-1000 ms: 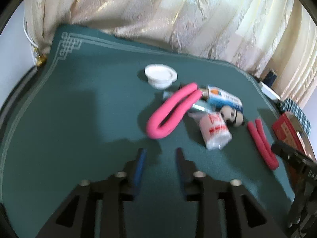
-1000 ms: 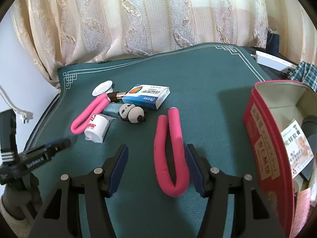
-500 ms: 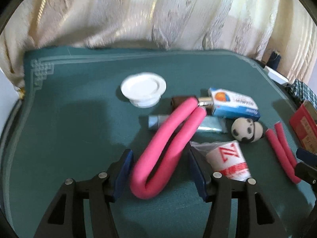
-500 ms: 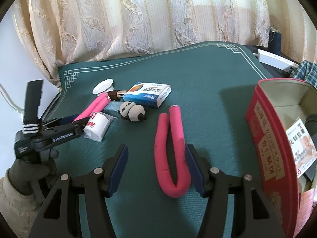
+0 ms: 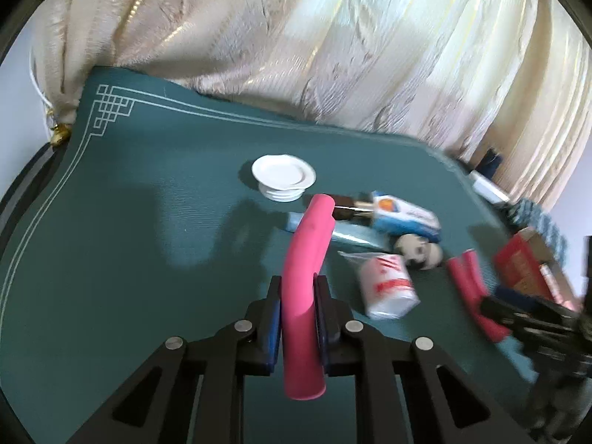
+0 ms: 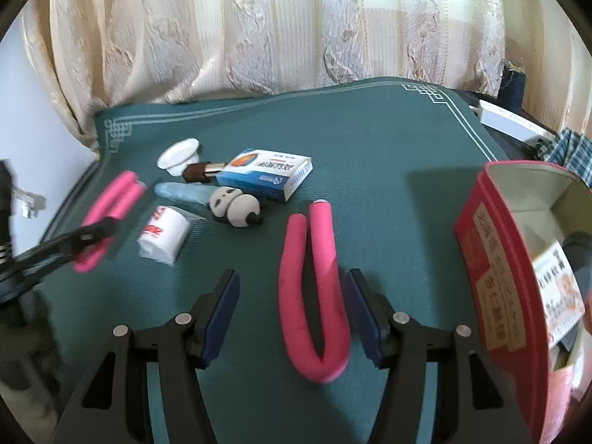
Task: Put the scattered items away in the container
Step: 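Carry both pink foam curlers into the red tin and release them, then move both open grippers back to the remaining items on the table, then grasp the white bandage roll with the left gripper while the right grasps the panda toy, then lift the bandage roll and panda toy off the table, then carry the bandage roll and panda toy into the red tin and release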
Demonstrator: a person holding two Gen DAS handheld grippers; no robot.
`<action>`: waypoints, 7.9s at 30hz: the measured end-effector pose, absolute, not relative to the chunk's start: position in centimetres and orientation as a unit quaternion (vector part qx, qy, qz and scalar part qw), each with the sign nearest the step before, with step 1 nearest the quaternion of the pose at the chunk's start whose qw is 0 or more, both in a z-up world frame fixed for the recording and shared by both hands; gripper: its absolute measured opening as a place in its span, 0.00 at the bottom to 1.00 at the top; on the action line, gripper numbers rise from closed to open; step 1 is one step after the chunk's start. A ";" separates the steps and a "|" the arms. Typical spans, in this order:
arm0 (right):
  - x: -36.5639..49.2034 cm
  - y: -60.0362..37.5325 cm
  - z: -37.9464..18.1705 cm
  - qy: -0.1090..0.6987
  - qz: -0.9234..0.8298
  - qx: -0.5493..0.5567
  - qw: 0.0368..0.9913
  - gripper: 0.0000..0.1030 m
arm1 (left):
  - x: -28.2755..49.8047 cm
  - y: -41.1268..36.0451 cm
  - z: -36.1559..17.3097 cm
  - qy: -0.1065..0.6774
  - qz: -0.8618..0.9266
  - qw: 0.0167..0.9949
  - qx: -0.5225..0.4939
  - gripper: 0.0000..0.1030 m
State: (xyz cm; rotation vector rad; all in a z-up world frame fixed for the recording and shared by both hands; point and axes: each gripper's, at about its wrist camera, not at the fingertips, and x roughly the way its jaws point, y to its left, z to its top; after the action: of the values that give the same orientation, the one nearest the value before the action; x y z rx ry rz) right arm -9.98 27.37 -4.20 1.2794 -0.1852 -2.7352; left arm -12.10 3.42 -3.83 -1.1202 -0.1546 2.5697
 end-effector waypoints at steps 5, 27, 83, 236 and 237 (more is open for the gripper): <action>-10.9 26.1 -5.4 -0.006 -0.896 0.442 0.034 0.59 | -11.6 4.3 -4.6 -0.052 0.895 0.186 -0.403 0.17; -1.0 32.1 3.1 -0.074 -0.941 0.329 0.042 0.34 | -5.2 11.3 0.3 -0.041 0.887 0.282 -0.362 0.17; 6.2 46.6 4.0 -0.152 -0.946 0.273 -0.085 0.52 | -2.1 29.6 2.5 0.010 0.854 0.378 -0.356 0.66; 6.6 41.9 4.3 -0.152 -0.942 0.283 -0.100 0.56 | -6.6 16.3 0.3 -0.028 0.893 0.274 -0.355 0.36; 7.0 42.6 4.3 -0.154 -0.941 0.280 -0.106 0.56 | -6.1 17.1 0.8 -0.024 0.892 0.282 -0.353 0.36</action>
State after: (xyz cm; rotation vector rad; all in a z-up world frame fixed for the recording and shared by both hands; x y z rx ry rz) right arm 6.98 42.55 4.29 0.9459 -0.5196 -3.1759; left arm -6.14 17.08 0.77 -0.9443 -0.0645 2.3894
